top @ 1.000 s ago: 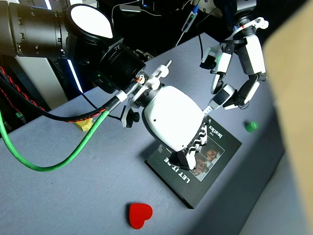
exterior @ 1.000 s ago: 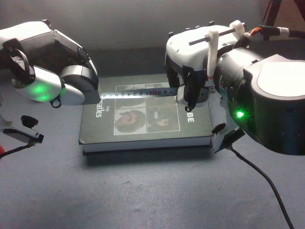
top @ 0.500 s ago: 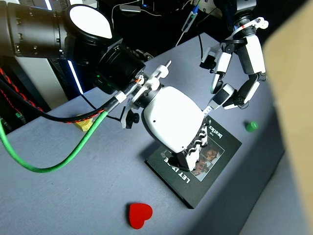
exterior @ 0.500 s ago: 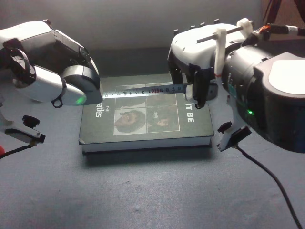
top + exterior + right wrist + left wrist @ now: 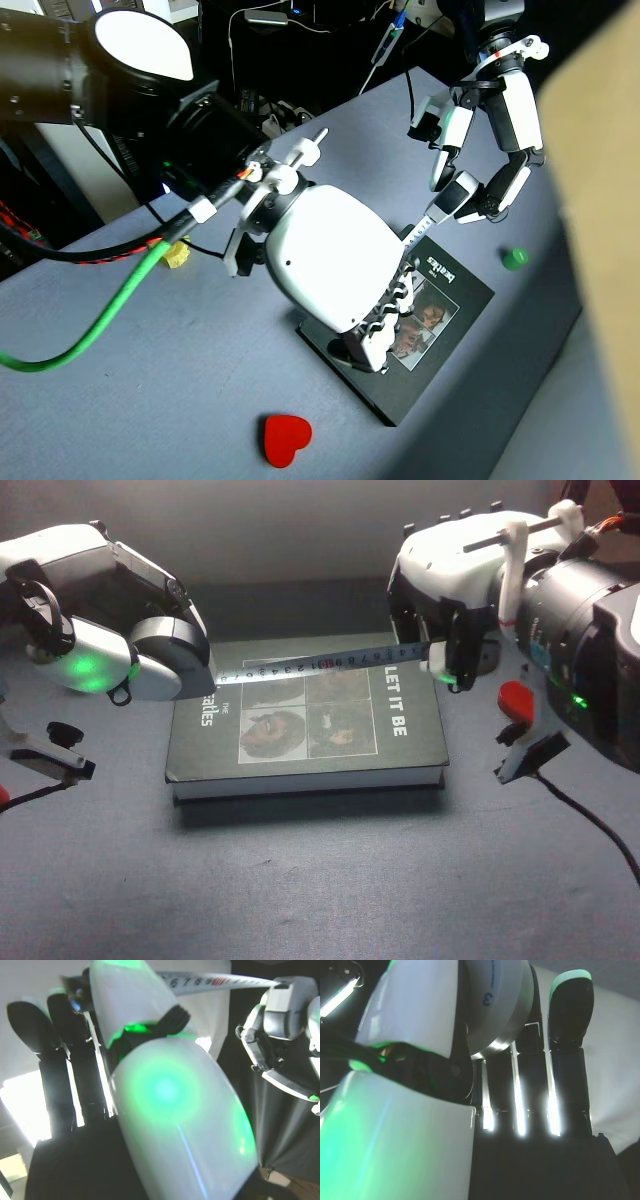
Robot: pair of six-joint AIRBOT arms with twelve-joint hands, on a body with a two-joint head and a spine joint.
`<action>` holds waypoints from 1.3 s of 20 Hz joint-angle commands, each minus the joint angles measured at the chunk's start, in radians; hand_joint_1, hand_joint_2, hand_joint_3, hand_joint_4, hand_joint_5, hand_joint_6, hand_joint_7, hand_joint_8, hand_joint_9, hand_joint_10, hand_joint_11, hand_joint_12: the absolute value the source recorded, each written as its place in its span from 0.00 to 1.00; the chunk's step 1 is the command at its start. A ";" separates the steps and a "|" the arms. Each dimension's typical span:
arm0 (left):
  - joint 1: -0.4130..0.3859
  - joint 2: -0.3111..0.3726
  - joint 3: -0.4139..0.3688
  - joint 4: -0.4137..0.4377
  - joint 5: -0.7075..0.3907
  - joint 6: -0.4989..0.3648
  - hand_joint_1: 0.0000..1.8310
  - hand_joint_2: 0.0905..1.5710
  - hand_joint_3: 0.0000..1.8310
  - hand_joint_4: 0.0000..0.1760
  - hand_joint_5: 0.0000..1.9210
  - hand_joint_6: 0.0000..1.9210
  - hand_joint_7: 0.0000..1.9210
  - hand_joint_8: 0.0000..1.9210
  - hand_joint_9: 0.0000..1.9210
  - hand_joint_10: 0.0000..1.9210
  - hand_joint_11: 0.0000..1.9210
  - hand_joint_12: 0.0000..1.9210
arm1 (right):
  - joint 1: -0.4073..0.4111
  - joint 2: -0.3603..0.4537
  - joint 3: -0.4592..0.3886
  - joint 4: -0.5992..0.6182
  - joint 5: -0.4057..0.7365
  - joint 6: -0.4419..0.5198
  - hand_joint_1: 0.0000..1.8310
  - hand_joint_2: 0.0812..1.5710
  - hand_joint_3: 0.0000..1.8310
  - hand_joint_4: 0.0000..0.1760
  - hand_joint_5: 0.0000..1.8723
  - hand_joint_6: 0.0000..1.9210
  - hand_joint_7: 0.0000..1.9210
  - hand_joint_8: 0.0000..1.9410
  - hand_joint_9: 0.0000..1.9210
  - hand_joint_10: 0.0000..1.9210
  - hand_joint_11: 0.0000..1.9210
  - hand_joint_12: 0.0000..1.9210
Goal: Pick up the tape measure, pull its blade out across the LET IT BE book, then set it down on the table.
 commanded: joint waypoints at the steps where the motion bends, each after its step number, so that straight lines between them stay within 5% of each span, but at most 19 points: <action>1: -0.012 0.011 0.008 0.016 -0.041 -0.003 0.82 0.65 0.00 0.00 0.50 0.45 0.59 0.24 0.58 0.43 0.49 0.74 | 0.014 0.016 -0.001 -0.079 -0.035 -0.022 0.74 0.73 0.00 0.00 0.41 0.61 0.51 0.54 0.40 0.75 0.37 0.79; 26: -0.017 0.012 0.009 0.021 -0.041 -0.005 0.82 0.65 0.00 0.00 0.50 0.44 0.59 0.23 0.58 0.43 0.49 0.74 | -0.014 0.225 0.009 -0.097 0.029 -0.069 0.74 0.73 0.00 0.00 0.42 0.59 0.52 0.53 0.40 0.75 0.37 0.78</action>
